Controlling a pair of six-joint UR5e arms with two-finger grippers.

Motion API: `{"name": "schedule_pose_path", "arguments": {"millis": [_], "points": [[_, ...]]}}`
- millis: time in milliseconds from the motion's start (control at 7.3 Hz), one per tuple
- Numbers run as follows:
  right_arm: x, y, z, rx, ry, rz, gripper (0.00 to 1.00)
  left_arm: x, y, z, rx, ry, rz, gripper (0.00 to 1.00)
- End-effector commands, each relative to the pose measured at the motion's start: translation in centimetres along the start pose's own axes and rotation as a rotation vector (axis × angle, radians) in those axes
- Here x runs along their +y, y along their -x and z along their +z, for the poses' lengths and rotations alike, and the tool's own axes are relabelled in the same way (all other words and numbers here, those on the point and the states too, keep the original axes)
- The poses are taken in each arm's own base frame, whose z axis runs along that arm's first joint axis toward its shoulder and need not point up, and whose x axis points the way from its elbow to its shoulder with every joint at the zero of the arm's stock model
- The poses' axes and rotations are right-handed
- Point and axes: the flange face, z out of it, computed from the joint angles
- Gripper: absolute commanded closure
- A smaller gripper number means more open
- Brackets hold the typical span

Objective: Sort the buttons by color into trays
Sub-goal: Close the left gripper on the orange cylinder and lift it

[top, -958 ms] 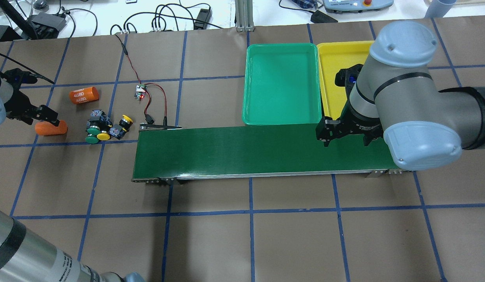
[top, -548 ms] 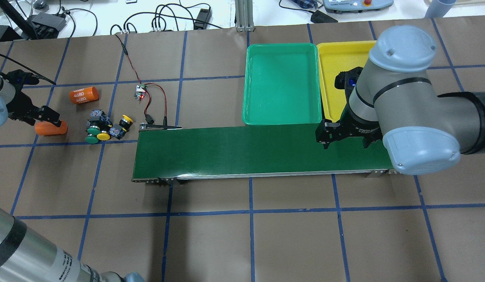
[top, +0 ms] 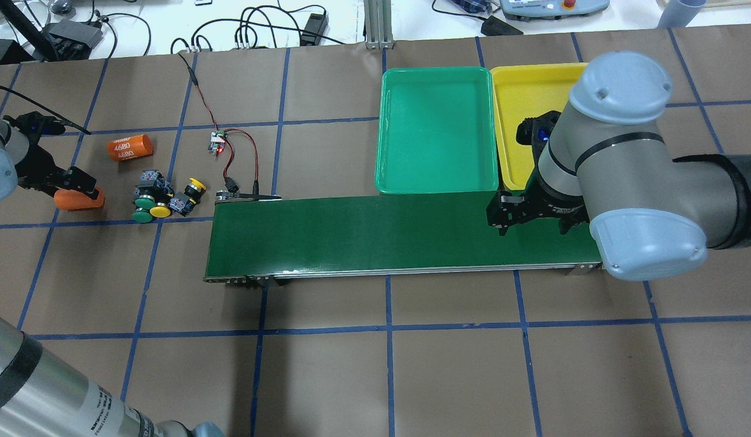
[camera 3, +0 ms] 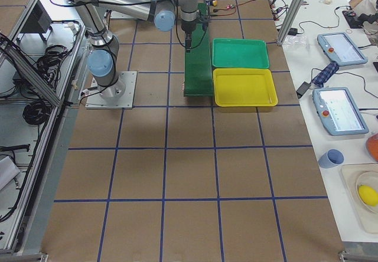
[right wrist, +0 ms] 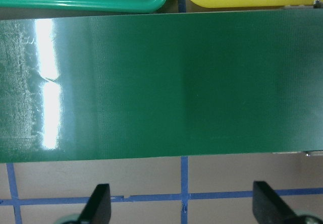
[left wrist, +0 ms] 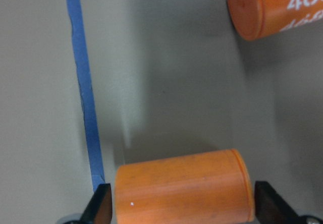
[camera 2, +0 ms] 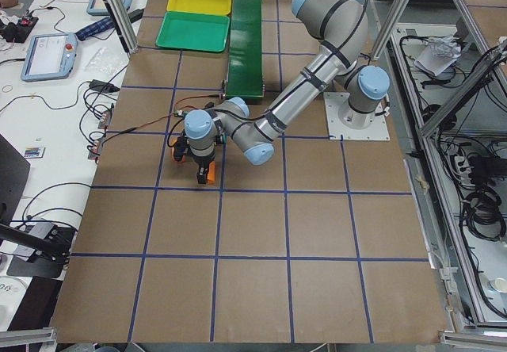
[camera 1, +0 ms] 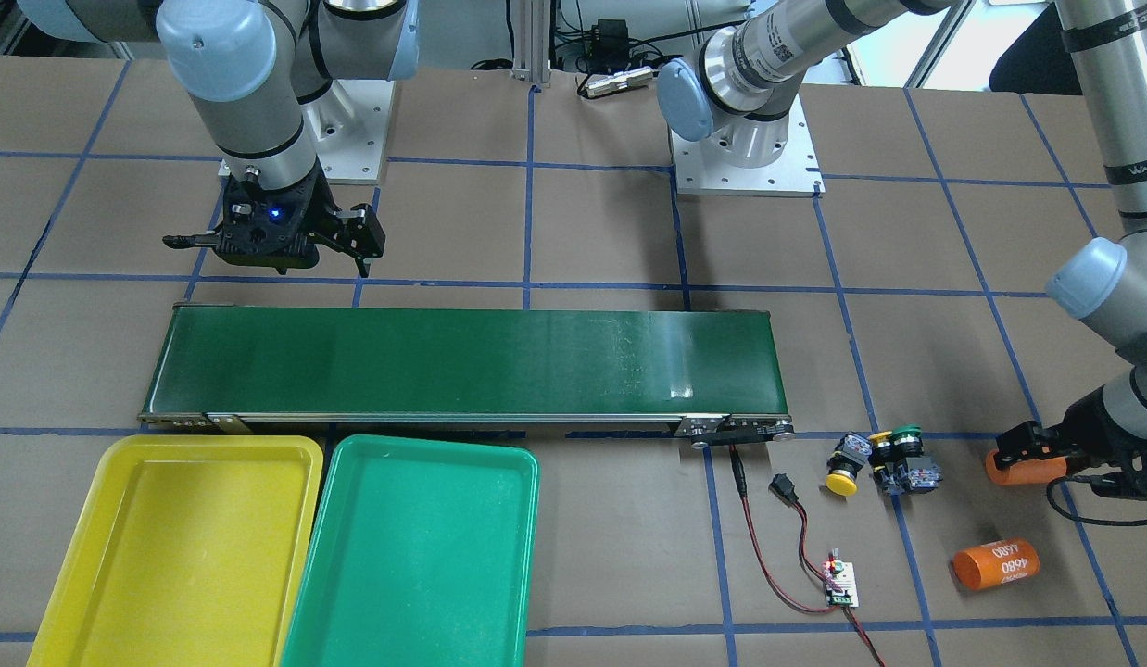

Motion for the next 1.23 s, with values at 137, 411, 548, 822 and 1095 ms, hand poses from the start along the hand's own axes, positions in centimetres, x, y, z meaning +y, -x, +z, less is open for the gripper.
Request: {"name": "schedule_pose_path", "arguments": {"millis": [137, 411, 548, 822, 1095], "points": [[0.8, 0.0, 1.3, -0.002, -0.028, -0.001, 0.00, -0.4, -0.4, -0.7, -0.006, -0.008, 0.006, 1.00], [0.9, 0.0, 1.2, -0.003, -0.029, -0.001, 0.00, -0.6, -2.3, -5.5, -0.030, -0.044, 0.035, 1.00], [0.9, 0.0, 1.2, -0.003, -0.029, -0.001, 0.00, -1.2, -6.0, -8.5, -0.012, -0.029, 0.079, 1.00], [1.0, 0.0, 1.2, -0.001, -0.029, -0.001, 0.00, -1.2, -15.4, -13.8, 0.028, -0.029, 0.096, 1.00], [1.0, -0.1, 1.2, 0.002, -0.029, 0.001, 0.00, -0.3, -26.3, -15.4, 0.051, -0.021, 0.106, 1.00]]}}
